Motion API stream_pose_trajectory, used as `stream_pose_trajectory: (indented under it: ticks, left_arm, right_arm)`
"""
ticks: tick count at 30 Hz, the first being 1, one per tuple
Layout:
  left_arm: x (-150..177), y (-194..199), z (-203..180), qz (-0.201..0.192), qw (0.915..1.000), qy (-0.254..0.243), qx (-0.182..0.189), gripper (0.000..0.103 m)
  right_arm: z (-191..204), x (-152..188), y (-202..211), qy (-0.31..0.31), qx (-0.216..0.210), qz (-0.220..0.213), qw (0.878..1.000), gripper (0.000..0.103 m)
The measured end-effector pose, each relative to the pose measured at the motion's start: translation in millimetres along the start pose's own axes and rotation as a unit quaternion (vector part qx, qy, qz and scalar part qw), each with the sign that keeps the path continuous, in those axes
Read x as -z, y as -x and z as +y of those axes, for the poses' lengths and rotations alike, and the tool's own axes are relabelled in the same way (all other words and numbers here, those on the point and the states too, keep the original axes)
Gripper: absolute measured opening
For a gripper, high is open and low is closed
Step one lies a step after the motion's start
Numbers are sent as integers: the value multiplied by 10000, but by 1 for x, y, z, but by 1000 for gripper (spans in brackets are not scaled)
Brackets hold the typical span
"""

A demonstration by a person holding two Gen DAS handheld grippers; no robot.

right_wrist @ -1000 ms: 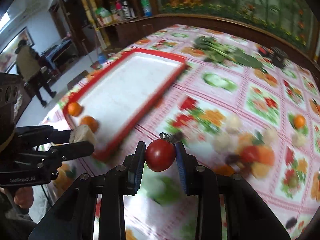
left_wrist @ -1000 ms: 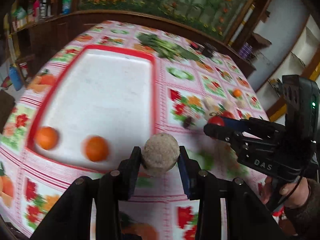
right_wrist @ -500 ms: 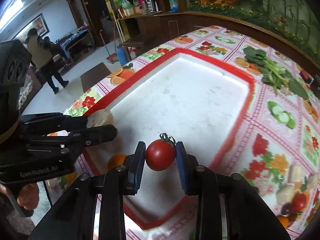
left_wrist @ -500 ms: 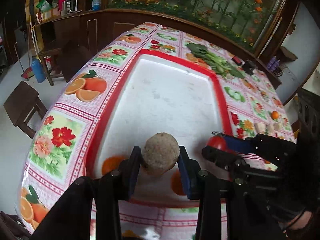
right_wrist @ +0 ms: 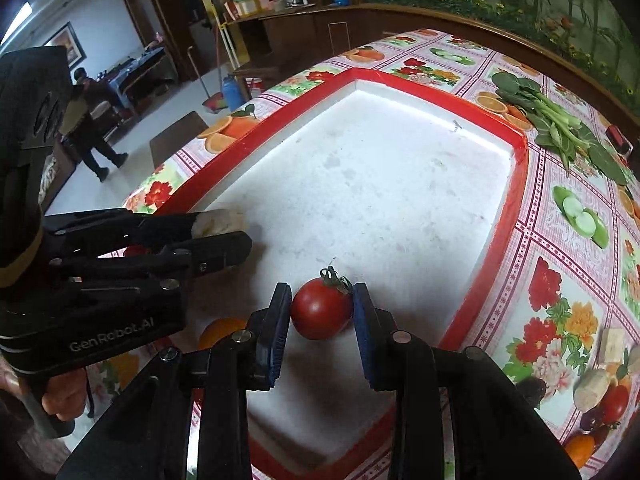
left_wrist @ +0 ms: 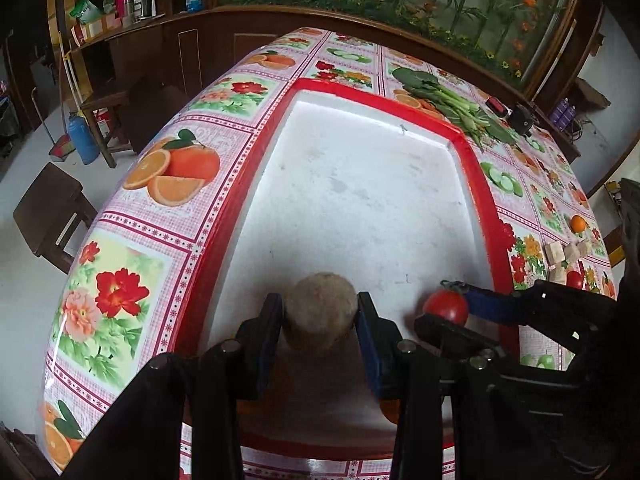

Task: Organize fruits
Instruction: 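Open the right tool to drop the tomato while the left tool releases the cake, then move both open tools back toward the fruit pile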

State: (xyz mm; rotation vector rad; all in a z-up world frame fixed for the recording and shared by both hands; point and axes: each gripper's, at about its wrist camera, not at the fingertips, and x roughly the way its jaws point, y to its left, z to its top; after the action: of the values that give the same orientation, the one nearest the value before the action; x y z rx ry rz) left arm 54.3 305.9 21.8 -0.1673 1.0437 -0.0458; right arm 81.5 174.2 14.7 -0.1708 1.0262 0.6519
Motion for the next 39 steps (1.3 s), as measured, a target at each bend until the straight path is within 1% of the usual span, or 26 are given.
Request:
stream_pose_trajectory:
  ticks: [1,5,6,12,17,19,21,25,28,32,35,39]
  left_arm:
    - [0,0,0,-5,10000,0,-12,41]
    - [1,5,0,-25,9999,53,-106,53]
    - [1,7,0,-36,9999,75,-121,53]
    - [6,16,1,-70,9997,186,-151,54]
    - [11,24,-5,-117,9995,252,-129,54]
    - [14,28,-9,-126,9994,294,-89,54]
    - [16,31,-16,-119,9995,293,-32,57]
    - [19,36,-37,-143,9998,152,27,57]
    - [21,37,-56,-141,9999,7,78,57]
    - [23,37,-88,-97,9995,-188,245,60]
    - [26,37,-116,-76,9985,-387,386,65]
    - [31,30,-160,43,9953,-775,577,68]
  right_arm:
    - [0,0,0,-9,0,13,10000,33]
    - [-3,2,2,-80,-14,26,10000,34]
    - [-3,3,4,-103,-14,17,9999,34]
    - [-7,11,15,-223,-113,-11,9997,35]
    - [-7,19,31,-330,-257,-94,9991,36]
    - [-6,22,41,-346,-316,-157,9988,39]
    - [-7,25,50,-358,-354,-211,9985,40]
    - [-18,36,68,-463,-348,-329,9978,43]
    - [-34,46,80,-625,-261,-383,9970,43]
    - [-63,66,94,-845,9,-424,9955,44]
    - [-91,85,108,-1072,264,-466,9928,44]
    - [-134,111,132,-1408,677,-561,9861,45]
